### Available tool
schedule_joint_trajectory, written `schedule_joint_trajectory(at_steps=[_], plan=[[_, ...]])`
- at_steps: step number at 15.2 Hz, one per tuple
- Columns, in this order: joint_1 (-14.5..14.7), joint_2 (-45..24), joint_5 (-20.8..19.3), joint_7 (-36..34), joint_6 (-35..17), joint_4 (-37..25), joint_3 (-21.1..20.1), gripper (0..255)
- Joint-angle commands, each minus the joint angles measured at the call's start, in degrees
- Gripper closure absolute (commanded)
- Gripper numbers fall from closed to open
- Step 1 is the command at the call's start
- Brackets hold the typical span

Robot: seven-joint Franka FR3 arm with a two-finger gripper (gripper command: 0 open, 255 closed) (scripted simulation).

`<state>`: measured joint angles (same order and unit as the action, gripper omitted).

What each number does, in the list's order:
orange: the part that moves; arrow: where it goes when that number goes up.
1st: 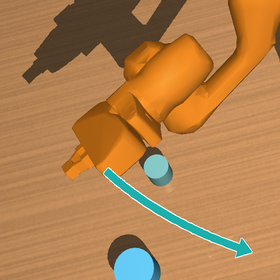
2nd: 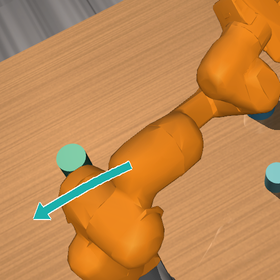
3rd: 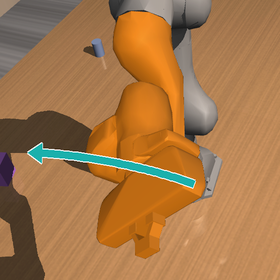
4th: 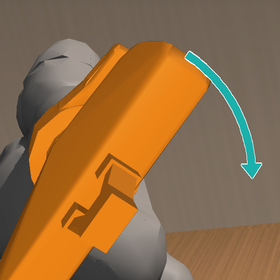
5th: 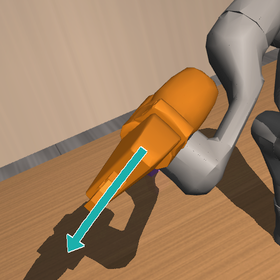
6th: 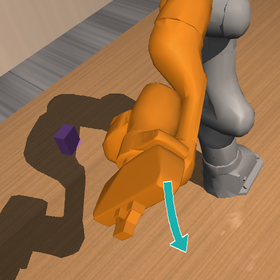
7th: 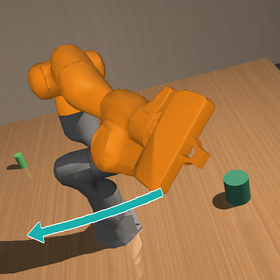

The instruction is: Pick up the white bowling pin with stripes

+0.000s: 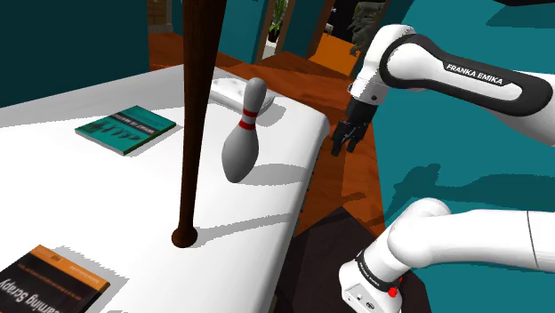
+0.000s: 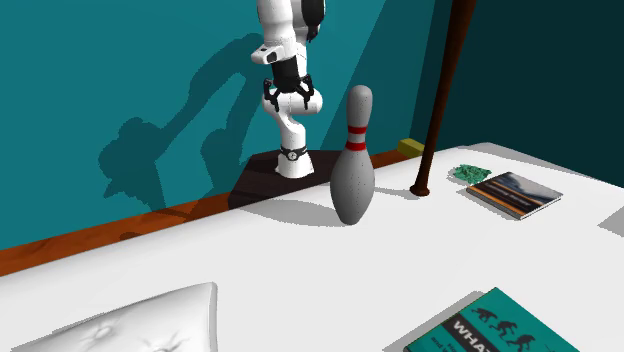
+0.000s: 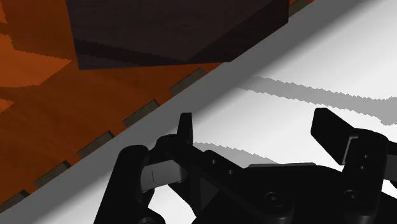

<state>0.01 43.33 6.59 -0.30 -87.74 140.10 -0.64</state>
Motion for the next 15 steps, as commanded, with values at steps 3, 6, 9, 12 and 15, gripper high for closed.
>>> schedule_joint_trajectory(at_steps=[3, 6, 9, 12, 15], plan=[[1.1, -4.5, 0.4, 0.9, -0.3, -4.2, -0.5, 0], [2.5, -10.9, 1.0, 2.3, -0.2, -10.9, -1.3, 0], [3.8, -17.1, 1.4, 3.6, 0.5, -18.0, -2.1, 0], [5.0, -23.2, 1.6, 4.7, 1.8, -25.6, -3.1, 0], [6.1, -29.3, 1.7, 5.7, 3.7, -33.8, -4.1, 0]])
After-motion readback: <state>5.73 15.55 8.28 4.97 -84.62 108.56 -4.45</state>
